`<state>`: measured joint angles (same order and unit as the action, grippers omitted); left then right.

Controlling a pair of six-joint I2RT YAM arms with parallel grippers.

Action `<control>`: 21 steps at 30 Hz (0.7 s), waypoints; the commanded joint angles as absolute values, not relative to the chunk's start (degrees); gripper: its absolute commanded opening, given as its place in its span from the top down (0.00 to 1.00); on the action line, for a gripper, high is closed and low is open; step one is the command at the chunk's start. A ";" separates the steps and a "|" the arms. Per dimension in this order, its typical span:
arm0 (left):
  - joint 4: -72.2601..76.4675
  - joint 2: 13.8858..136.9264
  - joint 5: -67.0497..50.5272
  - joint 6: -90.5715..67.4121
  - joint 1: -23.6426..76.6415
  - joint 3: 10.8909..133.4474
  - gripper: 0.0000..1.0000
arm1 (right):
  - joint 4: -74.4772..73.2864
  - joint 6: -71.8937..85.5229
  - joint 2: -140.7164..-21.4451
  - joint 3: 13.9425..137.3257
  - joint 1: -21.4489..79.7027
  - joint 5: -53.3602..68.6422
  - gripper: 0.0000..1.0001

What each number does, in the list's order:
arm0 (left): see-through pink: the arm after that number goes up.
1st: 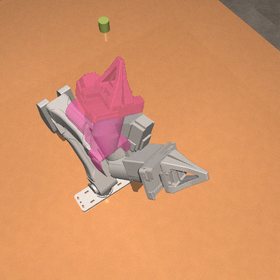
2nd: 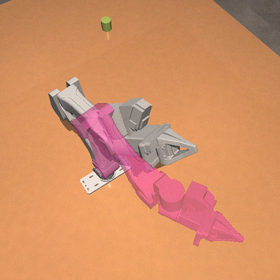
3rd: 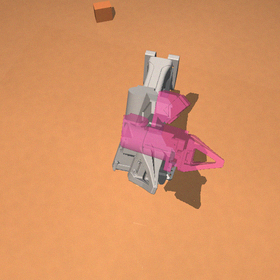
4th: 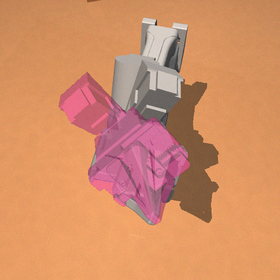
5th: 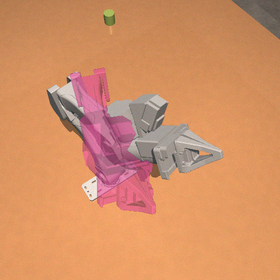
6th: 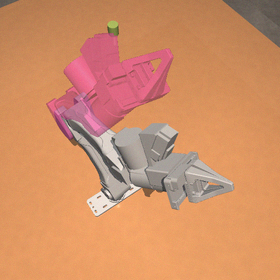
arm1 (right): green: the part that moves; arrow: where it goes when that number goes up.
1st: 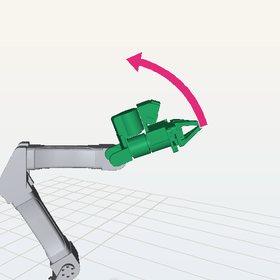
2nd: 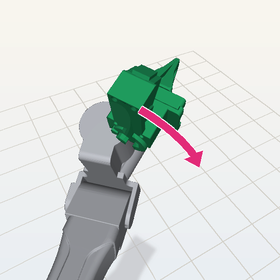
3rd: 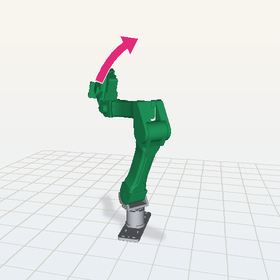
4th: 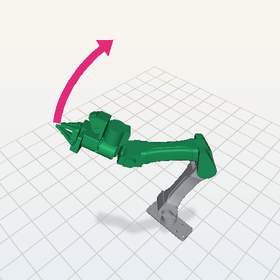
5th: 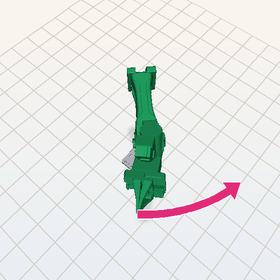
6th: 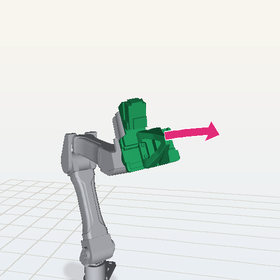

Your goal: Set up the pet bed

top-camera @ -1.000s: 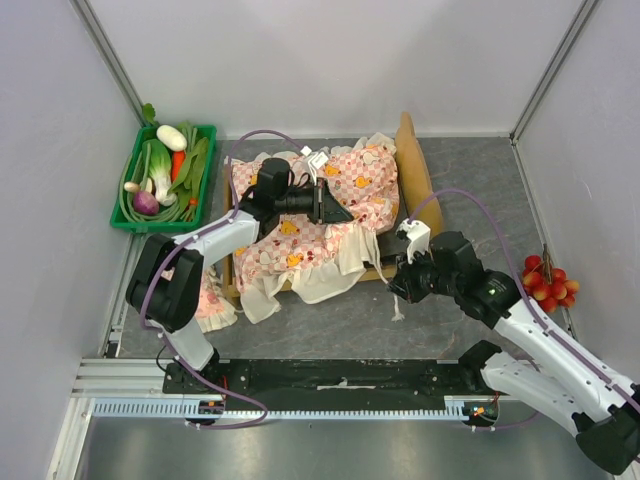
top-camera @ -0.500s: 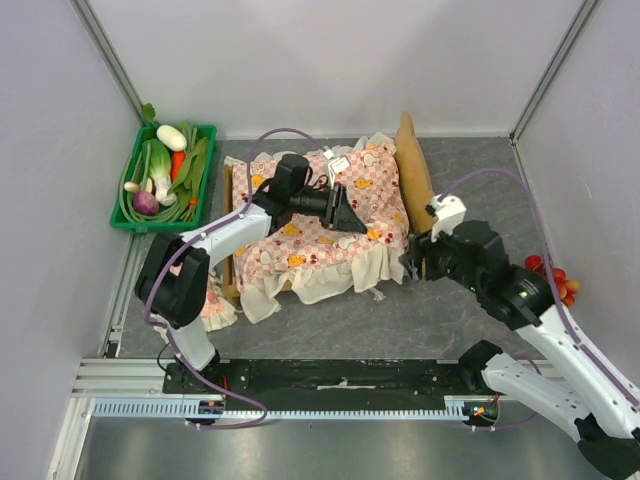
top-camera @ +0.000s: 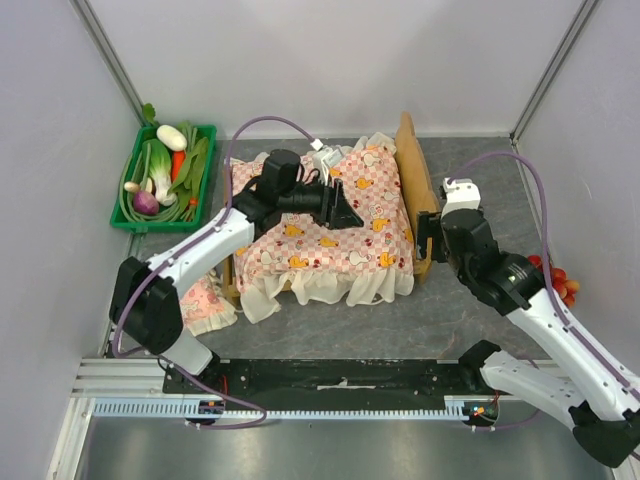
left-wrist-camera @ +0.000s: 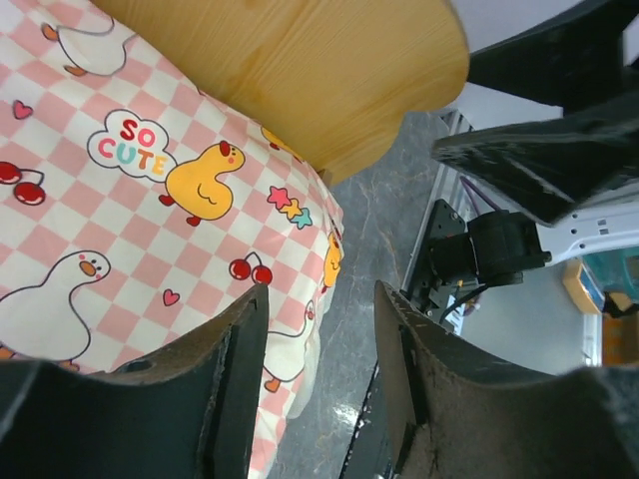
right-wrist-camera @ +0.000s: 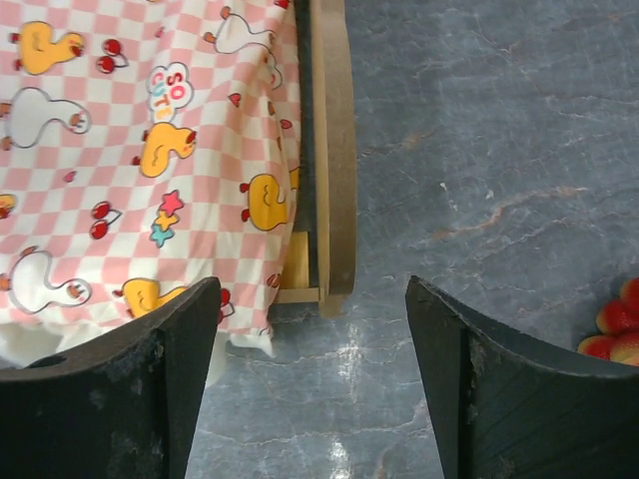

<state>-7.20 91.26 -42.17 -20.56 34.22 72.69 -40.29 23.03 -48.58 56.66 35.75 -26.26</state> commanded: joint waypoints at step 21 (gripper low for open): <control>-4.74 87.00 -23.83 -20.39 46.41 56.50 0.50 | -15.13 21.36 -70.05 60.21 18.19 -21.18 1.00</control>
